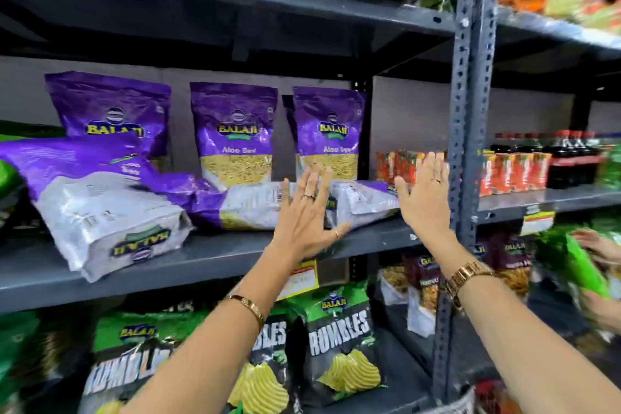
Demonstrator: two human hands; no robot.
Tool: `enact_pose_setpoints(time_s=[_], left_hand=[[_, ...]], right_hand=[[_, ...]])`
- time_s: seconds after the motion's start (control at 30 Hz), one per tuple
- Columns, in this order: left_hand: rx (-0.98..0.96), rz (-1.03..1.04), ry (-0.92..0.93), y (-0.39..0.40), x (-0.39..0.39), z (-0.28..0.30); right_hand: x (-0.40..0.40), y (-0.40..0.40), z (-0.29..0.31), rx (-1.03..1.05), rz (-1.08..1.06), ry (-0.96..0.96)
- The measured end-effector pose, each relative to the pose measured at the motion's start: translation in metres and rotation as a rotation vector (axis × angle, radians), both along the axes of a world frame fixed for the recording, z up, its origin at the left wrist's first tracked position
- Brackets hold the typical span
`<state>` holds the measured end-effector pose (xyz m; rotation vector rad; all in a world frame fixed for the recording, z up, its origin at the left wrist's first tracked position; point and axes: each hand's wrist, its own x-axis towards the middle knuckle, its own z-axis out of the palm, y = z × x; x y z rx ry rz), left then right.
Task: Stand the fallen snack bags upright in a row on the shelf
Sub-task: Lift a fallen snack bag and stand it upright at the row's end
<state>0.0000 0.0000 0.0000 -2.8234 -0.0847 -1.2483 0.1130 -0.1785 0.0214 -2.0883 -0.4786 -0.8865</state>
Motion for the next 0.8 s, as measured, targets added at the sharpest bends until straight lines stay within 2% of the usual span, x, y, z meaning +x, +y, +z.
enact_pose_setpoints(time_s=[0.1,0.33,0.47,0.57,0.63,0.73,0.8], left_hand=[[0.084,0.055,0.037,-0.009,0.014,-0.004],[0.099,0.07,0.008,-0.016,0.028,-0.009],[0.102,0.055,-0.006,-0.017,0.028,-0.008],[0.09,0.047,-0.011,-0.019,0.028,-0.01],[0.065,0.019,-0.021,-0.019,0.028,-0.01],[0.001,-0.068,-0.036,-0.02,0.028,-0.009],[-0.068,-0.144,-0.055,-0.022,0.026,-0.007]], right_hand=[[0.008,0.002,-0.005,0.253,0.042,0.162],[0.011,0.023,-0.009,0.531,0.06,0.268],[0.007,0.042,-0.014,0.663,0.156,0.48],[0.01,0.049,-0.005,0.893,0.21,0.65],[0.016,0.049,0.001,1.012,0.229,0.69],[0.023,0.043,-0.001,0.917,0.269,0.682],[0.026,0.035,-0.003,0.8,0.217,0.651]])
